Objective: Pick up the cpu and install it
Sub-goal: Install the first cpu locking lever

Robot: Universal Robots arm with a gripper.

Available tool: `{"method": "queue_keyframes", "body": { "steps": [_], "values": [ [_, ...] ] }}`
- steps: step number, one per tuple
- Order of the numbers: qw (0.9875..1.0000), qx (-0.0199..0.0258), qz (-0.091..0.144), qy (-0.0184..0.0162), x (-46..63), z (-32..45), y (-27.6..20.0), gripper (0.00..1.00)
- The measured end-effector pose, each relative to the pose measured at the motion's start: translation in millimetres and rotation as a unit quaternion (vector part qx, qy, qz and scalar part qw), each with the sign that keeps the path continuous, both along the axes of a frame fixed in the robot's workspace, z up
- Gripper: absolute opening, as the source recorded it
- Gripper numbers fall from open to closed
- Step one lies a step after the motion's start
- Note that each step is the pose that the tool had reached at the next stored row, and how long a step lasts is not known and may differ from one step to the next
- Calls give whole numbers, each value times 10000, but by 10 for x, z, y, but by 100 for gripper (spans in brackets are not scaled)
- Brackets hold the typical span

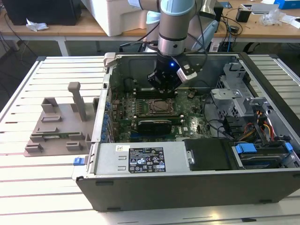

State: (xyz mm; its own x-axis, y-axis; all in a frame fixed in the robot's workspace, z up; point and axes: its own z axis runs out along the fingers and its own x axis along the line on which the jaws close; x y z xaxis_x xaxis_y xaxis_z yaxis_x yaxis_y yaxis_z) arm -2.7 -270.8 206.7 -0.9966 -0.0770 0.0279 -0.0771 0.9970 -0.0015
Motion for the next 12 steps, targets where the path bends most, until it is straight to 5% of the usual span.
{"method": "queue_keyframes", "body": {
  "steps": [5, 8, 12],
  "values": [
    [9999, -112, 0, 2, -1, 67, -28, 11],
    [9999, -149, 0, 2, -1, 67, -91, 11],
    [9999, -150, 0, 1, -1, 67, -244, 11]
  ]
}}
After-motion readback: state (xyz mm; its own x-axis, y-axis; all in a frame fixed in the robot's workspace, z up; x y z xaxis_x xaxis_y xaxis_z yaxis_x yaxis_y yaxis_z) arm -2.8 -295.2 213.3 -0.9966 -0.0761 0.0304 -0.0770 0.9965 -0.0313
